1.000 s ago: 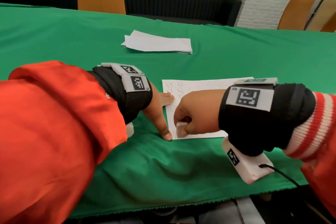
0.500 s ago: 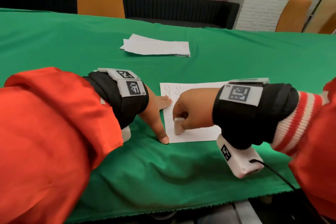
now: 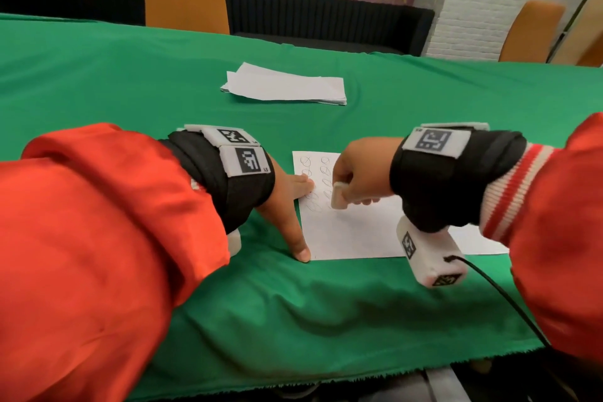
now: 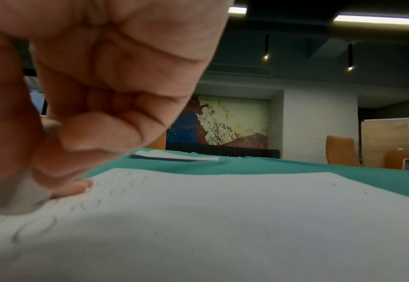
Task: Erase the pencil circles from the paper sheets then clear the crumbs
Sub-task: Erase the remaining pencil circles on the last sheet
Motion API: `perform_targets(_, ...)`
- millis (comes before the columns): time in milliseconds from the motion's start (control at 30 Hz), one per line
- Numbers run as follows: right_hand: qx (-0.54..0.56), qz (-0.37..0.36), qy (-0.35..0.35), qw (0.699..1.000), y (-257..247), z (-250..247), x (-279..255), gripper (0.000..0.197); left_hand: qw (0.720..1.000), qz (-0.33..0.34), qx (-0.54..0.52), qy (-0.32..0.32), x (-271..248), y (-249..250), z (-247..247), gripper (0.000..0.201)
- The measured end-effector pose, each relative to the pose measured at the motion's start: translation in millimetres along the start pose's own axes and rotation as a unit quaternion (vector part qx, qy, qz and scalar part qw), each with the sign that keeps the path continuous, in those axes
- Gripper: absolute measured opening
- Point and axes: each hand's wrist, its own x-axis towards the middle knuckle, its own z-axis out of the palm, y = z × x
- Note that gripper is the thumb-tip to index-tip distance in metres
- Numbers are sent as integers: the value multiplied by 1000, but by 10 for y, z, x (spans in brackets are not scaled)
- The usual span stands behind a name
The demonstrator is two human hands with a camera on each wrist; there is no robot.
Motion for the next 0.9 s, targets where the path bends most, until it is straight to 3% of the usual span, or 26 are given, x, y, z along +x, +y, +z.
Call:
perform_targets(267, 5, -53, -78, 995, -143, 132, -74, 14, 1000, 5, -20, -3, 70, -28, 31, 111)
perform_targets(433, -38, -47, -38, 997, -100, 87, -15, 13, 1000, -4, -17, -11, 72, -31, 27, 111)
perform_targets(600, -78, -111, -67, 988, -210, 112, -92, 20, 1000, 4, -11, -1, 95, -31, 40, 111)
perform_targets(767, -87, -87, -19, 992, -169, 91, -39, 22, 1000, 0, -15, -9, 83, -29, 21, 111)
perform_targets(833, -88, -109, -37, 989, -183, 110, -82, 29, 1000, 5, -21, -8, 90, -34, 28, 110)
perform_targets(900, -88, -127, -64, 986, -212, 117, -140, 23, 1000, 9, -25, -6, 102, -36, 42, 110)
